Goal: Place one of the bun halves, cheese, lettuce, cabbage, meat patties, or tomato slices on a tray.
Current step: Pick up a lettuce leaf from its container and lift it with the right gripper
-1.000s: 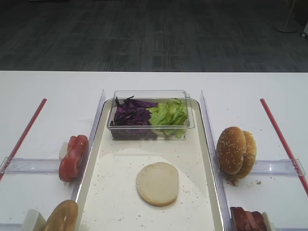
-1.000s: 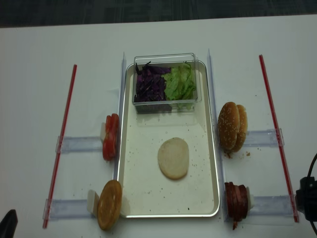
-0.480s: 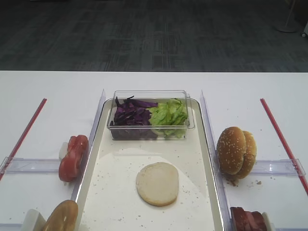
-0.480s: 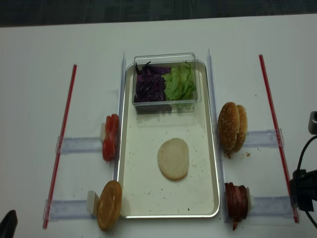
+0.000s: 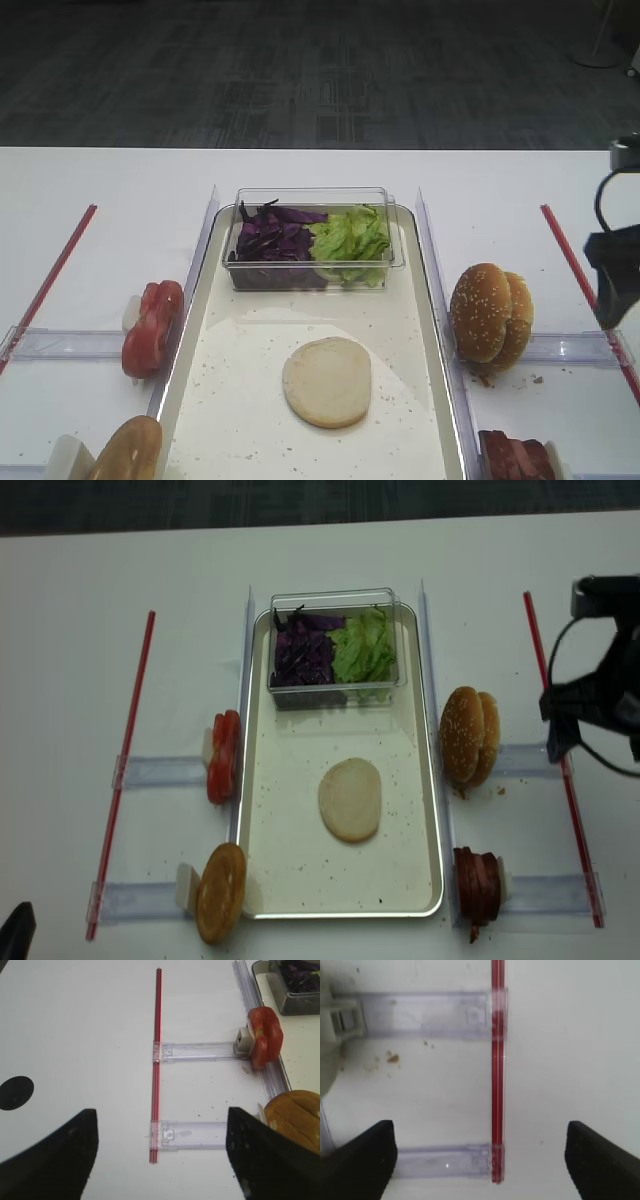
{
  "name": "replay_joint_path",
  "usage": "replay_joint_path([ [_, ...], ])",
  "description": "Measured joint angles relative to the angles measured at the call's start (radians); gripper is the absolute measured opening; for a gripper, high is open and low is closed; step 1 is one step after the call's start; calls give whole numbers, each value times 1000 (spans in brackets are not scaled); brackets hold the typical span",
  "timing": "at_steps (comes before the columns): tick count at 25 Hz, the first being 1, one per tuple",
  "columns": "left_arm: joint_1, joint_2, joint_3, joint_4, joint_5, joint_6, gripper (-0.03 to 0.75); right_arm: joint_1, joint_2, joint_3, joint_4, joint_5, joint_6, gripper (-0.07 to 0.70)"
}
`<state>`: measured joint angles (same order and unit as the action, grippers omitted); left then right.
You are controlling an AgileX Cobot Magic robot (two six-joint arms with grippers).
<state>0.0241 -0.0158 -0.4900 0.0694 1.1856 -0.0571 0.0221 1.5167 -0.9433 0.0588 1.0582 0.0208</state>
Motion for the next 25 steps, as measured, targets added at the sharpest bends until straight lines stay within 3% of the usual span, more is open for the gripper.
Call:
replay_joint_path([
  [6,0,0,0,0,0,0,491,0,272,-313,8,52,-8,692],
  [11,0,0,0,0,0,0,491,-19,444,-570,35,132,-14,692],
  [14,0,0,0,0,0,0,491,-53,508,-674,63,147,-21,692],
  [25,0,0,0,0,0,0,491,-70,530,-713,69,161,-21,692],
])
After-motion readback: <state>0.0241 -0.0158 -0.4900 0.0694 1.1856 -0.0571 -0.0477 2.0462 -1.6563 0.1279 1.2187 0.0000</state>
